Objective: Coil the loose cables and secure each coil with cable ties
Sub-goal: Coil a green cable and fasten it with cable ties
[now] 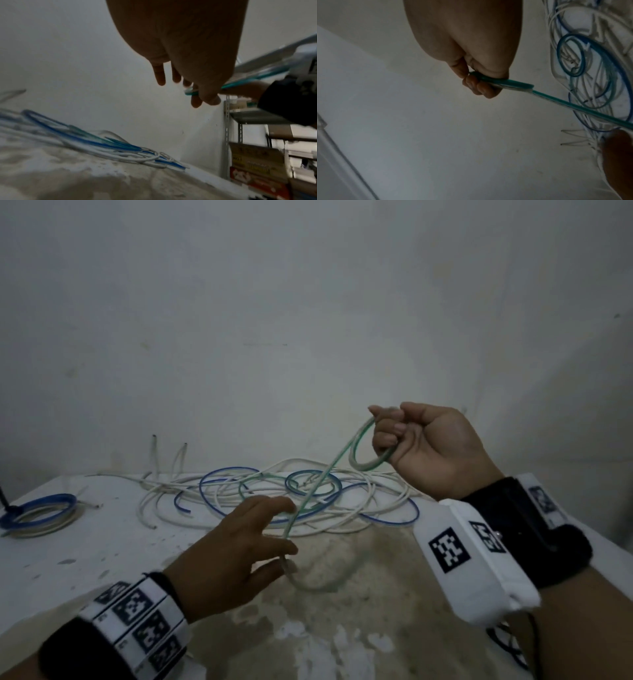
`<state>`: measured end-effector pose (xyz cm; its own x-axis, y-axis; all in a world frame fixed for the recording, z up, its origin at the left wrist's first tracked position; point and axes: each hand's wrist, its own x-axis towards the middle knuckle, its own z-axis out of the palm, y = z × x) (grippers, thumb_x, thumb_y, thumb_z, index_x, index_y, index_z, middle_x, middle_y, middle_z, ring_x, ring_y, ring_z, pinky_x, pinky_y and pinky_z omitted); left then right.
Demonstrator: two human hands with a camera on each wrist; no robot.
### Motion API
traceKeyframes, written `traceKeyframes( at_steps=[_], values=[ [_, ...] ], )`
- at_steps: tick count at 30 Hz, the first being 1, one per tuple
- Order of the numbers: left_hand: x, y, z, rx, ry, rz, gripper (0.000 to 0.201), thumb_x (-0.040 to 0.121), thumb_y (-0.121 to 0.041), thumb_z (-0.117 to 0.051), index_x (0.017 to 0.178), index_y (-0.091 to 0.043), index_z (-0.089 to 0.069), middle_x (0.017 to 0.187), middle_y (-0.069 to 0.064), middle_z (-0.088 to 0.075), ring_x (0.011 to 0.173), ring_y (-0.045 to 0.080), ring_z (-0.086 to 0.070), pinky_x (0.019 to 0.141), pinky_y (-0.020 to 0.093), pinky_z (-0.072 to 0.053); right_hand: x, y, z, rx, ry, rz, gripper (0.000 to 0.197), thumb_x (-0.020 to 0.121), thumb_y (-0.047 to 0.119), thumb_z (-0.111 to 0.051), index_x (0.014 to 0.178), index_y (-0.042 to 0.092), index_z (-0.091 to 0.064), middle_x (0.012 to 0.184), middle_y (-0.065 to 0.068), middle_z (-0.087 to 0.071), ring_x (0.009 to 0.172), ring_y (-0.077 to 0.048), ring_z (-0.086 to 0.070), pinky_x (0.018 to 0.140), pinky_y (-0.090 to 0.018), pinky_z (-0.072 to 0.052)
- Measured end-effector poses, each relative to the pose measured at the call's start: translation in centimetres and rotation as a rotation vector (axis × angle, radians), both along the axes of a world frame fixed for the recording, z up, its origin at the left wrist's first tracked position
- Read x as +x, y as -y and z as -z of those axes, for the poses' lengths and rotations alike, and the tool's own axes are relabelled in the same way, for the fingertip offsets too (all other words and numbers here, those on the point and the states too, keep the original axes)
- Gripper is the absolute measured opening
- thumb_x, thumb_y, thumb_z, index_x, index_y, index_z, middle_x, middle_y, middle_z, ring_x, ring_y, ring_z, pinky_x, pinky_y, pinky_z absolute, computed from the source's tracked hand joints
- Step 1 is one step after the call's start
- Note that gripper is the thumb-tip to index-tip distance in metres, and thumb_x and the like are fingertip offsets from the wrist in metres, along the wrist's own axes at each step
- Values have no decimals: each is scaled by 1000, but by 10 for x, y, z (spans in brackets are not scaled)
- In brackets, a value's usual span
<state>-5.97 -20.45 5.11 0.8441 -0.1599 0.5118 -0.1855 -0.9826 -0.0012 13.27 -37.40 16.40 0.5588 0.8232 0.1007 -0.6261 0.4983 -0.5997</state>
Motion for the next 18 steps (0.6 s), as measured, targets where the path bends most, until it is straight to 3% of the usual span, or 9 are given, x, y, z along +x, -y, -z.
traceKeyframes(
  at_steps=[3, 8, 10, 13, 18],
  values=[
    [-2, 11, -1, -205, 83, 68, 28, 96, -43, -46, 99, -25, -68, 112, -9, -61, 105, 4, -56, 87, 21, -44, 8, -8, 15, 0, -47, 52, 24, 96, 7, -28, 98, -5, -48, 58, -2, -41, 43, -11, -38, 42, -19, -37],
    [-7, 29, 0, -473, 111, 8, 33, 92, -63, -33, 108, -45, -56, 104, -24, -63, 97, -6, -59, 81, 20, -47, 12, -25, 40, 22, -101, 48, 20, 99, 5, -24, 89, 7, -42, 54, -2, -44, 42, -9, -40, 42, -18, -38],
    [-9, 34, -2, -477, 98, 31, 36, 93, -61, -30, 108, -41, -56, 103, -22, -61, 96, -2, -58, 81, 23, -46, 8, -32, 47, 21, -121, 78, 22, 100, 5, -23, 87, 9, -40, 54, -1, -43, 43, -9, -38, 41, -17, -37],
    [-8, 45, -10, -346, 113, 92, 28, 98, -48, -34, 96, -30, -55, 90, -13, -56, 83, 6, -55, 73, 25, -44, -3, -43, 56, -14, -108, 122, 23, 102, 9, -24, 86, 11, -40, 56, 0, -42, 48, -9, -34, 43, -19, -34],
    [-7, 57, -25, -434, 177, 33, 21, 86, -44, -58, 83, -25, -63, 76, -13, -63, 72, 0, -59, 65, 20, -45, -28, -58, 77, -113, 15, 120, 20, 103, 14, -29, 91, 7, -44, 55, 2, -46, 45, -8, -37, 43, -20, -34]
  ],
)
